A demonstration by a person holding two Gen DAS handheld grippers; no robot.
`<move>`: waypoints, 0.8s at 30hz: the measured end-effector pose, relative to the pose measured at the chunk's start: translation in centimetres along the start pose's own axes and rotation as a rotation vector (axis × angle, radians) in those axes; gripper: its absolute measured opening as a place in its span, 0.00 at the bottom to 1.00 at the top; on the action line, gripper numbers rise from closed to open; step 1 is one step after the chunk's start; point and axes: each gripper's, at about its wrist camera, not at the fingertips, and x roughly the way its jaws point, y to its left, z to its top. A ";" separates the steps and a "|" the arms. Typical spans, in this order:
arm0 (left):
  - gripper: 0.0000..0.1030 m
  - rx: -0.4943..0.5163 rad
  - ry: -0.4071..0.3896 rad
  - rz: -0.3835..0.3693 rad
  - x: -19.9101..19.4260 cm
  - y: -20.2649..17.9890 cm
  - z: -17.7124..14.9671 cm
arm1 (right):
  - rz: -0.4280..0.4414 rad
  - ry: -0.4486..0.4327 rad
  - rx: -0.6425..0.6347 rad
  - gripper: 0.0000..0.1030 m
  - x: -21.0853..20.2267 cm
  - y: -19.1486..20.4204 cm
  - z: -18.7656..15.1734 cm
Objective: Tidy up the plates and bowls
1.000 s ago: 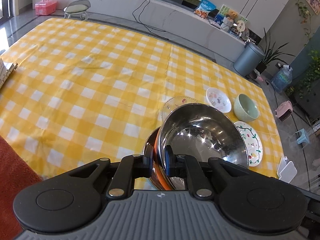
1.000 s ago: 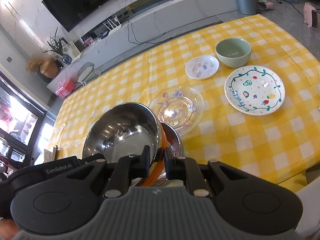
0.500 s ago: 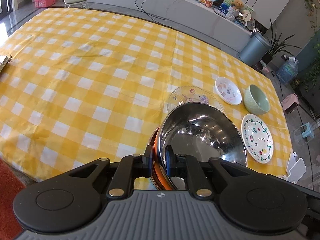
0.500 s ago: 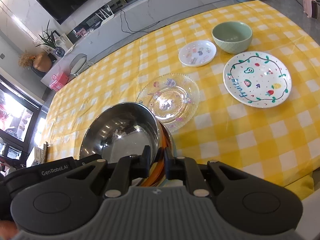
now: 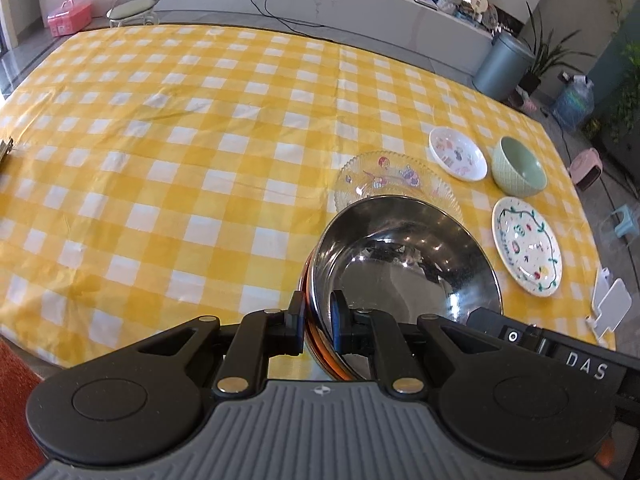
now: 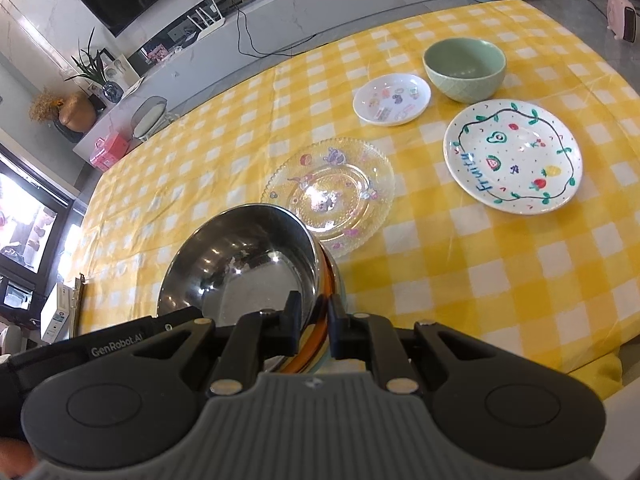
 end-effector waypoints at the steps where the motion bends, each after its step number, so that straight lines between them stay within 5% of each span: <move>1: 0.13 0.010 0.001 0.005 0.0 -0.1 0.0 | -0.001 0.000 0.002 0.11 0.0 0.0 0.0; 13: 0.13 0.071 -0.011 0.024 -0.1 -0.5 -0.2 | -0.015 0.011 -0.007 0.15 0.5 0.1 -0.2; 24: 0.46 0.112 -0.117 0.025 -3.6 -1.5 0.0 | 0.009 -0.066 0.001 0.37 -2.8 -0.2 0.0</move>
